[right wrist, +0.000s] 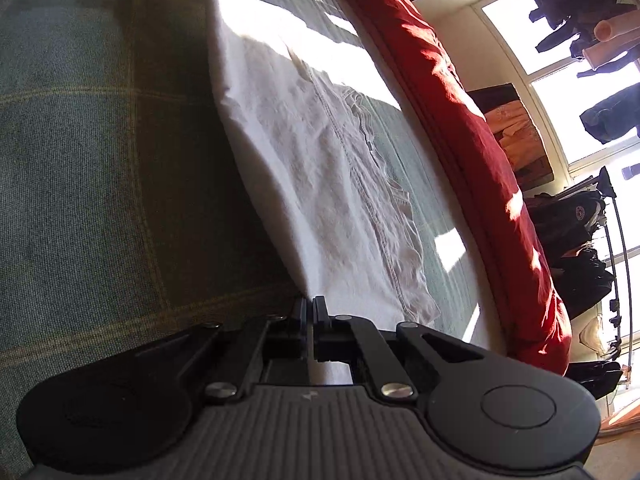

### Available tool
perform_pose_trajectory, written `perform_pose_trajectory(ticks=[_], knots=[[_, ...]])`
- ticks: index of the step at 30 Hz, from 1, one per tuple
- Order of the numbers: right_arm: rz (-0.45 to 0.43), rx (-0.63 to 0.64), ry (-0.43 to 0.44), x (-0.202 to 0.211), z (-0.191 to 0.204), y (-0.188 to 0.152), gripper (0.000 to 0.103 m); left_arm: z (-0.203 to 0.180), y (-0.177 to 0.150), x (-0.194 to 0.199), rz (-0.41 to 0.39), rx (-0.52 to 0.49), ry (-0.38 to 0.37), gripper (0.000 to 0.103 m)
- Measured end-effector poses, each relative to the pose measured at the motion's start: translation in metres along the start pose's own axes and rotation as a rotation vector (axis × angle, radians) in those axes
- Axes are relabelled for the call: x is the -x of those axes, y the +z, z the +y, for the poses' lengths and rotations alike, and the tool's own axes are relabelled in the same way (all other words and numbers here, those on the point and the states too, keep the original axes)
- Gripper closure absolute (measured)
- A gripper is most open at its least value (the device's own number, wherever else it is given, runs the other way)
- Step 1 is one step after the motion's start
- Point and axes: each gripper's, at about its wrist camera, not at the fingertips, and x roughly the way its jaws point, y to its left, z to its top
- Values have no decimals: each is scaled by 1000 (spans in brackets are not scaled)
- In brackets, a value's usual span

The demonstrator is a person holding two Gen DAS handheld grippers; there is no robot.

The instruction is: Fold clothes

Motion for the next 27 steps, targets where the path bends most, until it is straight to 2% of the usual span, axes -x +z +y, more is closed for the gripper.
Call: perform_pose_trajectory(ticks=[1, 4, 6, 8, 9, 12, 16, 23, 24, 25, 26, 27], knots=[[5, -1, 5, -2, 2, 0, 99, -3, 1, -2, 5, -5, 0, 89], [16, 17, -17, -9, 14, 0, 83, -13, 2, -7, 12, -22, 11, 89], [16, 47, -37, -11, 21, -3, 74, -19, -2, -4, 11, -32, 20, 82], [14, 73, -54, -12, 27, -7, 59, -23, -5, -2, 10, -40, 31, 48], [15, 75, -58, -13, 28, -10, 58, -24, -7, -3, 9, -37, 36, 45], [20, 70, -75, -20, 28, -14, 54, -25, -9, -8, 8, -28, 41, 44], [7, 67, -111, -36, 27, -3, 54, -21, 1, -23, -5, -46, 70, 44], [-14, 46, -142, -63, 16, 14, 54, -11, 14, -49, -3, -12, 105, 45], [-13, 33, -136, -65, 14, 14, 54, -9, 14, -49, 1, 7, 91, 46], [-12, 18, -116, -64, 11, 14, 56, -8, 13, -48, 5, 27, 78, 59], [-9, 5, -89, -63, 9, 14, 73, -7, 13, -48, 8, 43, 67, 88], [-7, 2, -74, -61, 9, 15, 88, -8, 12, -46, 10, 52, 63, 102]])
